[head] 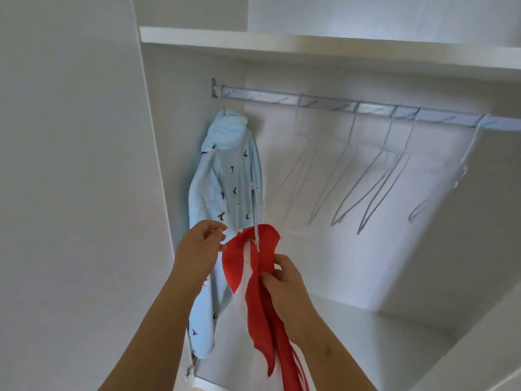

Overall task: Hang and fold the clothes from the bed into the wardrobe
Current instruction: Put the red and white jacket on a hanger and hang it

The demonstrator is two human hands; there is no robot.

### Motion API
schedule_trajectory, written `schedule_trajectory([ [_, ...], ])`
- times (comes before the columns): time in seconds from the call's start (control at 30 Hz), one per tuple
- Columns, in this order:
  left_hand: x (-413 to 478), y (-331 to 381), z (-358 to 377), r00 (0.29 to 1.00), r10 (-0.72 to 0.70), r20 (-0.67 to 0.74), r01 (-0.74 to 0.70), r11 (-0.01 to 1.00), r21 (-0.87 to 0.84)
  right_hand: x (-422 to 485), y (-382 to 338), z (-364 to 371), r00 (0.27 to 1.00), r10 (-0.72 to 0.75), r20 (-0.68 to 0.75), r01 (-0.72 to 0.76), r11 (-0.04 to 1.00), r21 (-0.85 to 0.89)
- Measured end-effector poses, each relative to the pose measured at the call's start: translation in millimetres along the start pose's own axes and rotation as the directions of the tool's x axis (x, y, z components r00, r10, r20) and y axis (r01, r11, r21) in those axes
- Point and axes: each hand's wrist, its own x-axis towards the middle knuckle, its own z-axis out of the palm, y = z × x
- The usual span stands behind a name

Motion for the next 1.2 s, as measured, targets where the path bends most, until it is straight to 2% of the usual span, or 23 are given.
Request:
schedule_trajectory([
  [0.17,44,-6,-6,0.999,-0.006,0.033,0.007,1.000,-0.010,45,-12,27,1.000,-0.011,-0.028,0.013,0.997,0.083],
  [0.33,96,-2,-11,0.995,0.046,0.088,-0.043,0.999,-0.032,95,-37,50,0.983,0.005,-0.182,0.017,0.993,0.118],
  [0.5,145,6,-11,0.983,0.086,0.161,-0.082,0.996,-0.027,133,-62,67,0.971,-0.037,-0.238,0.073,0.987,0.146],
  [0.7,191,8,-10,0.980,0.112,0.166,-0.106,0.993,-0.047,168,-97,63,0.931,-0.070,-0.359,0.139,0.976,0.169],
  [0.9,222,24,-7,0.964,0.215,0.154,-0.195,0.972,-0.134,198,-152,52,0.891,-0.268,-0.367,0.341,0.928,0.151],
  [1.0,229,31,-7,0.966,0.216,0.140,-0.194,0.968,-0.156,219,-178,44,0.862,-0.337,-0.378,0.417,0.896,0.152],
  [1.1,233,32,-8,0.972,0.213,0.099,-0.198,0.970,-0.144,245,-188,40,0.869,-0.354,-0.345,0.414,0.902,0.118],
  [1.17,231,30,-4,0.975,0.198,0.104,-0.186,0.976,-0.112,256,-183,34,0.876,-0.319,-0.361,0.368,0.927,0.075],
  [1.2,233,28,-7,0.979,0.194,0.068,-0.187,0.978,-0.095,268,-180,38,0.900,-0.289,-0.326,0.330,0.941,0.076],
])
